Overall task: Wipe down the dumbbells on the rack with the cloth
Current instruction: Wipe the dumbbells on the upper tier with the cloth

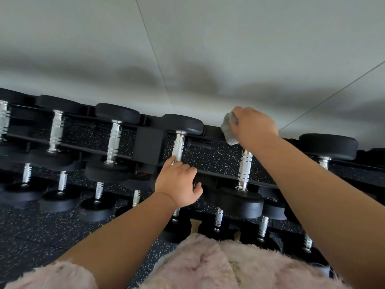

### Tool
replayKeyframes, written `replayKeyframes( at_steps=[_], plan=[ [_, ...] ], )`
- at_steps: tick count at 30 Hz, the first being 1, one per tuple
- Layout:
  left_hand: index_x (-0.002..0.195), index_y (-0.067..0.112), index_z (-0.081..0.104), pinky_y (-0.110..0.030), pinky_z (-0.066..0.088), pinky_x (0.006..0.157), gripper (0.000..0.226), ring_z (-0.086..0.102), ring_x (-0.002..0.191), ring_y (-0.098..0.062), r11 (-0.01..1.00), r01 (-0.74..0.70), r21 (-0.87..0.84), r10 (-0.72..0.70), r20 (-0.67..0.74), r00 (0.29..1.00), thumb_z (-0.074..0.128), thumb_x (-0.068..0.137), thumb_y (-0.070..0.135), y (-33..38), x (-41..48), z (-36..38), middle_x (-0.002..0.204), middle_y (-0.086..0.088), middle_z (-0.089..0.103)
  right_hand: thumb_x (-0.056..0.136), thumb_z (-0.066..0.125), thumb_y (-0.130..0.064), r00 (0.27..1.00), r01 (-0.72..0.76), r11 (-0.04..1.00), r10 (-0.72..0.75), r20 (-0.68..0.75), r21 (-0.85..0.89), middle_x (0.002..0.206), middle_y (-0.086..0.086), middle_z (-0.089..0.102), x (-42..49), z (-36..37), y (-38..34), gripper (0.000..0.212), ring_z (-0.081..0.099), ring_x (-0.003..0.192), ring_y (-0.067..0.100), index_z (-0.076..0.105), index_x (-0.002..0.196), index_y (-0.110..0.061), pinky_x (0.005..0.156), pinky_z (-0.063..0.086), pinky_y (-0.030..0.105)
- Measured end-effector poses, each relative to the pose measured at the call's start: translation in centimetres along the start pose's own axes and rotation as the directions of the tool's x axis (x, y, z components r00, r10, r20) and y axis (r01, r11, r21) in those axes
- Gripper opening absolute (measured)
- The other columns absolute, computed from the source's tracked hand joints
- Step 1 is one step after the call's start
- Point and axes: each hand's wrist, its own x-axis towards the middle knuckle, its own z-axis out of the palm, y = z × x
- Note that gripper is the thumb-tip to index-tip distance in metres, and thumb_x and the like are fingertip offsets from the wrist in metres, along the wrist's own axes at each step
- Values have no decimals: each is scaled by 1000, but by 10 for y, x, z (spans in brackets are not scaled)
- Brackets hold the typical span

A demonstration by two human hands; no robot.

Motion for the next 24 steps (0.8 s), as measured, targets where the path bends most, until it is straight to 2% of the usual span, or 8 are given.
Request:
replayKeyframes(
  at_steps=[2, 5, 8, 10, 14, 16, 19, 24],
  plan=[
    [84, 23, 67, -46, 33, 121, 40, 61, 82, -21, 1000, -4, -3, 4, 3, 1000, 48, 86, 58, 0, 0, 0, 73, 9, 61, 103, 43, -40, 998, -54, 998, 54, -7, 19, 85, 0, 60, 6, -1, 7, 22, 59, 75, 24, 53, 92, -24, 66, 51, 33],
    [84, 24, 66, -45, 31, 121, 38, 60, 83, -21, 1000, -8, -12, 8, 0, 1000, 50, 86, 58, 0, 0, -1, 73, 9, 60, 101, 44, -45, 989, -40, 996, 51, 141, -80, 95, 1, 64, 29, -7, 4, 28, 59, 84, 24, 54, 87, -23, 70, 47, 33],
    [86, 24, 66, -45, 30, 122, 38, 60, 86, -21, 1000, -6, -17, 7, 23, 1000, 48, 87, 58, -1, 0, -2, 75, 9, 61, 105, 43, -45, 953, -20, 991, 60, 297, -136, 120, 13, 64, 50, -14, 0, 43, 60, 107, 33, 65, 113, -10, 85, 46, 35],
    [87, 23, 66, -46, 31, 122, 39, 60, 85, -20, 1000, -10, -16, 11, 27, 1000, 48, 87, 58, -1, -1, -3, 75, 9, 61, 106, 42, -48, 941, -6, 986, 62, 332, -165, 128, 18, 63, 53, -20, 10, 51, 59, 117, 35, 67, 123, -7, 88, 43, 35],
    [85, 23, 67, -46, 33, 121, 39, 60, 83, -20, 999, -24, -24, 24, 9, 1000, 50, 87, 58, -1, -1, -3, 73, 10, 60, 106, 47, -43, 932, -186, 982, 189, 310, -39, 126, 18, 66, 38, -33, 46, 41, 61, 115, 35, 68, 124, -13, 86, 45, 34],
    [86, 23, 68, -47, 33, 121, 39, 60, 83, -21, 999, -28, -27, 28, 12, 1000, 50, 88, 58, -2, -1, -3, 73, 9, 60, 110, 39, -40, 939, -169, 982, 186, 289, -83, 126, 17, 66, 29, -37, 50, 43, 62, 113, 34, 69, 129, -16, 90, 49, 35],
    [86, 23, 67, -48, 33, 121, 40, 61, 85, -21, 1000, -24, -12, 25, 40, 999, 48, 88, 58, 0, -1, -4, 74, 9, 60, 107, 40, -41, 954, -161, 983, 177, 244, -84, 121, 13, 67, 31, -25, 44, 44, 63, 109, 33, 70, 125, -15, 89, 53, 35],
    [92, 25, 65, -46, 25, 125, 43, 60, 93, -19, 1000, -16, 20, 14, 110, 994, 40, 91, 60, 3, 1, -12, 82, 10, 62, 108, 44, -27, 954, -187, 973, 148, 262, 132, 131, 14, 63, 31, -22, 40, 34, 61, 117, 34, 62, 134, -14, 94, 53, 36]
  ],
)
